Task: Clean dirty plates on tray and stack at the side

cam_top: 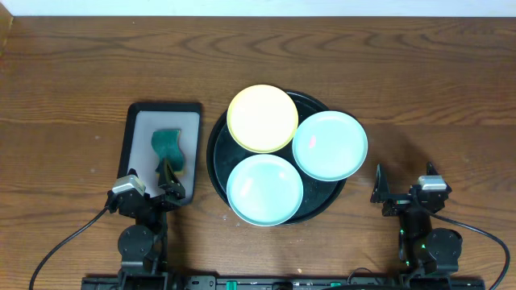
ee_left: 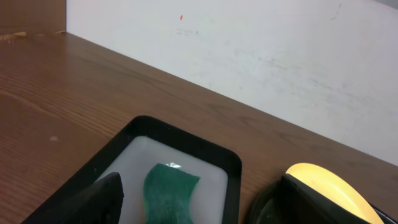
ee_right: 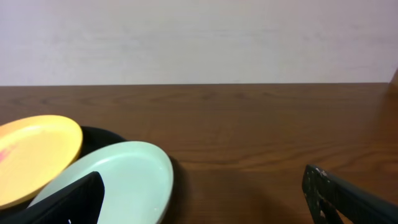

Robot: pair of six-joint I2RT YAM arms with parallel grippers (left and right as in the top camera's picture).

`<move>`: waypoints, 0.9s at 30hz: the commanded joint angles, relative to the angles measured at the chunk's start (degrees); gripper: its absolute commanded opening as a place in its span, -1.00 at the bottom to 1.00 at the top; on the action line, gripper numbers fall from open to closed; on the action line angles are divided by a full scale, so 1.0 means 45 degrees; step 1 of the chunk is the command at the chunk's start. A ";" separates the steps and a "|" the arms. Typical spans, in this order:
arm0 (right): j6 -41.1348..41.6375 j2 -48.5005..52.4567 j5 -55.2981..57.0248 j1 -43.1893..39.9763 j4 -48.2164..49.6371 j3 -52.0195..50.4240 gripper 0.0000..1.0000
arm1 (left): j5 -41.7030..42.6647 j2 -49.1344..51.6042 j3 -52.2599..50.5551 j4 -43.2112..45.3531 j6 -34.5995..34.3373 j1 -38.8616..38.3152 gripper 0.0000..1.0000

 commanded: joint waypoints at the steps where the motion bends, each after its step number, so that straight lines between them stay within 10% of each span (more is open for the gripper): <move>1: 0.1166 0.0015 -0.0816 0.0112 0.0146 -0.0015 0.99 | -0.0087 -0.0068 -0.0214 -0.0525 0.0073 -0.0019 0.58; 11: 0.1399 0.0937 -0.1413 0.0112 -0.1491 0.2414 0.99 | -0.0087 -0.0068 -0.0214 -0.0525 0.0073 -0.0019 0.58; 27: 0.1059 1.1128 -0.2268 0.0112 -0.9826 1.4940 0.99 | -0.0087 -0.0068 -0.0214 -0.0525 0.0073 -0.0019 0.58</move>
